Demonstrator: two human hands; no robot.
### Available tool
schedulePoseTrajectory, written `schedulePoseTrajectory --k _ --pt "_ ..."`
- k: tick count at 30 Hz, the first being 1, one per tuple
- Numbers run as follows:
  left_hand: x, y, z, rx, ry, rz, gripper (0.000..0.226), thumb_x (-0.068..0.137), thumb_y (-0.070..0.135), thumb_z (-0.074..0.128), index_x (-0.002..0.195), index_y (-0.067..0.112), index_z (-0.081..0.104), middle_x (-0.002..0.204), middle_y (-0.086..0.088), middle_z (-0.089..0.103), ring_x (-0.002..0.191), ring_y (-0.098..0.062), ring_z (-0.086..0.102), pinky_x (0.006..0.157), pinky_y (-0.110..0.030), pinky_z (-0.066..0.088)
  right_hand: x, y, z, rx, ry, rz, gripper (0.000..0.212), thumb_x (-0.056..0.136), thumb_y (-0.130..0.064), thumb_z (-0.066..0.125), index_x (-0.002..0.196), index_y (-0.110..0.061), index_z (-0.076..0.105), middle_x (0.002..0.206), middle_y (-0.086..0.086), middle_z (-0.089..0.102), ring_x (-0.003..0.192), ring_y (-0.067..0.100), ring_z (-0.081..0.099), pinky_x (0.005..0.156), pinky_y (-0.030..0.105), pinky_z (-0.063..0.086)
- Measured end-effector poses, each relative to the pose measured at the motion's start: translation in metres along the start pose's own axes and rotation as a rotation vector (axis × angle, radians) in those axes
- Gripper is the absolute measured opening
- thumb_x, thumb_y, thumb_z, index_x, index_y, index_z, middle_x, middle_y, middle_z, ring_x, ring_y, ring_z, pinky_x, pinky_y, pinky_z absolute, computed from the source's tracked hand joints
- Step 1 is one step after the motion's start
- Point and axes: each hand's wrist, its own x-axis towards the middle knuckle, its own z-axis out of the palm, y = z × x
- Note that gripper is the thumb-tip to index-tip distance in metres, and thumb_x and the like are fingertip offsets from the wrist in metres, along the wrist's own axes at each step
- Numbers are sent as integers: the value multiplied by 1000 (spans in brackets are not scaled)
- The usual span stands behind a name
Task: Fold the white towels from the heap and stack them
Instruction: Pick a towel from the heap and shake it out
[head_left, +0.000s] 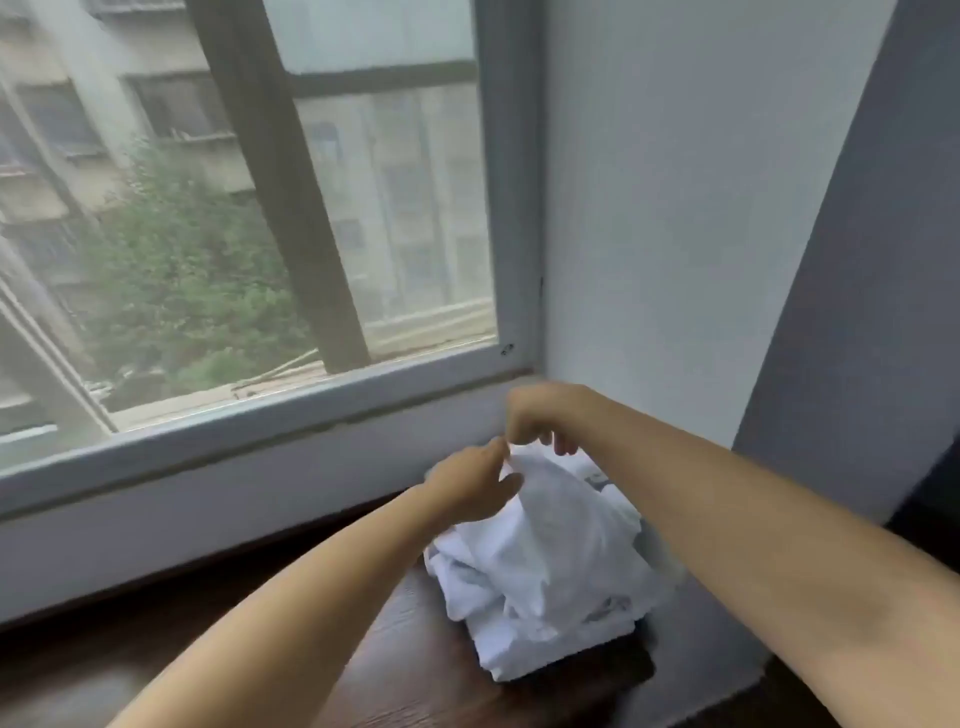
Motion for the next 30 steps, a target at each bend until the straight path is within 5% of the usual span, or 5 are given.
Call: schedulePoseTrajectory --k 3,10,15,23,30 --pt "10 3 14 4 -133 104 73 101 42 52 159 16 17 144 -14 56 124 -35 57 88 -39 46 -17 14 17 -10 21 66 23 102 -15 56 82 -6 49 80 7 46 69 20 52 50 21 41" --pt "36 2 24 -134 -71 207 28 100 34 55 119 14 48 115 -12 63 101 -35 58 82 -42 49 -2 63 94 231 158 239 19 84 -23 69 79 -16 51 83 3 56 78 24 58 54 28 40" --pt "29 7 -17 -202 154 331 11 100 36 52 102 25 49 76 -1 62 79 -36 61 62 -41 47 -9 78 90 441 435 166 21 86 -31 72 78 -19 55 86 3 63 83 27 61 65 35 46" --pt "16 24 -94 -483 539 395 8 97 23 58 104 22 55 67 2 60 67 -23 59 65 -40 52 -17 72 25 585 718 -41 24 97 -39 58 88 -18 50 85 1 61 77 24 57 63 36 42" --pt "13 11 -102 -800 463 413 94 83 42 82 151 41 17 128 5 60 107 -8 66 81 -26 56 -21 54 -30 696 898 -179 25 100 -33 57 97 -9 53 85 4 65 76 26 60 63 35 46"
